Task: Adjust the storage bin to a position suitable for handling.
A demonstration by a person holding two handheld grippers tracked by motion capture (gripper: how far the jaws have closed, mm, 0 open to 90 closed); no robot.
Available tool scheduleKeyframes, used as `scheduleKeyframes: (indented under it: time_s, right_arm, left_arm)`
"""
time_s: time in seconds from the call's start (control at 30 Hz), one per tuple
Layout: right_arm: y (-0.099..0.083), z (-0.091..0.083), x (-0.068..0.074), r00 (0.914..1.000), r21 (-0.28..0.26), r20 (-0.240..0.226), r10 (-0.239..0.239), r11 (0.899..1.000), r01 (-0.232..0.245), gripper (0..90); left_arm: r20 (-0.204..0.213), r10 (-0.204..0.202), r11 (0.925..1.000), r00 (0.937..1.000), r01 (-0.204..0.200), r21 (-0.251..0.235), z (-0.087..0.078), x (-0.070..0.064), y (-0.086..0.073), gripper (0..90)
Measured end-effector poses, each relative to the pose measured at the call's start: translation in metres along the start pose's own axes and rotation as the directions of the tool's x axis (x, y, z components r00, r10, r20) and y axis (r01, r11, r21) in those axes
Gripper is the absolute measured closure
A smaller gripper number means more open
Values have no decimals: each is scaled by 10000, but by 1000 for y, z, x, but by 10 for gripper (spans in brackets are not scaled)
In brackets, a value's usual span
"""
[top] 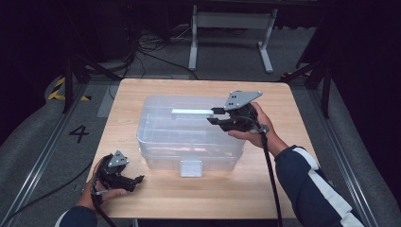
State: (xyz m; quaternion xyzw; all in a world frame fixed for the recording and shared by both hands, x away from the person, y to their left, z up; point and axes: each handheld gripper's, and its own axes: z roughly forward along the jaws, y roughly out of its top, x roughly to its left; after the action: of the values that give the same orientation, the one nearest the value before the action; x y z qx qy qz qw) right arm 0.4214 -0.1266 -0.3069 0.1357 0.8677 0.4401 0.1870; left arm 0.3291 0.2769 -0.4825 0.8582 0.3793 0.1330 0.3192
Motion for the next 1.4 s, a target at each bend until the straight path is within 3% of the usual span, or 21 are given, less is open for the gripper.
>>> scheduleKeyframes:
  time_s: [0.17,0.5,0.63,0.67,0.77,0.83,0.9,0.93,0.97,1.0,1.13,1.2,1.3,1.4]
  right_arm:
    - [6,4,3,9998,40,133,-166,9999,166,745]
    - [10,5,2,9995,292,265,-179,9994,171,750]
    - [12,6,-2,9999,273,156,62,9996,-66,749]
    - [13,6,-3,9997,290,194,121,9995,-127,749]
    - [15,6,-6,9996,323,169,231,9992,-236,749]
    - [17,6,-8,9994,394,128,312,9987,-317,748]
    - [19,6,-9,9993,434,105,371,9984,-375,748]
    - [20,6,-11,9991,453,71,421,9981,-424,748]
    - [21,6,-12,9990,455,50,445,9980,-447,747]
    - [21,6,-13,9989,455,27,463,9979,-464,747]
    - [24,6,-16,9988,491,33,490,9976,-491,742]
    - [24,6,-17,9987,507,42,508,9974,-509,741]
    - [28,6,-19,9985,576,99,532,9969,-537,737]
    - [30,6,-21,9983,577,132,575,9966,-581,733]
  left_arm:
    - [-15,24,10000,10000,-24,3,0,0,0,5]
    - [-174,-188,9998,9997,187,-103,-1,0,0,38]
    - [-239,-343,9990,9991,336,-282,-3,0,1,139]
    - [-367,-223,9992,9991,210,-336,-3,1,1,172]
    - [-256,-257,9995,9993,252,-197,-4,-2,3,222]
    - [-389,-112,9994,9992,100,-324,-5,-3,5,228]
    - [-338,-248,9982,9991,229,-554,-10,-4,7,220]
    - [-378,-402,9936,9985,360,-1069,-17,-4,10,220]
    - [-378,-402,9936,9985,360,-1069,-17,-4,10,221]
    - [-407,-463,9888,9981,400,-1440,-25,-4,14,221]
    - [-636,-276,9819,9976,152,-1889,-36,-6,20,241]
    - [-708,-358,9742,9968,190,-2250,-44,-8,23,246]
    - [-688,-467,9696,9965,287,-2432,-51,-9,26,247]
    - [-702,-299,9640,9971,102,-2657,-59,-12,30,252]
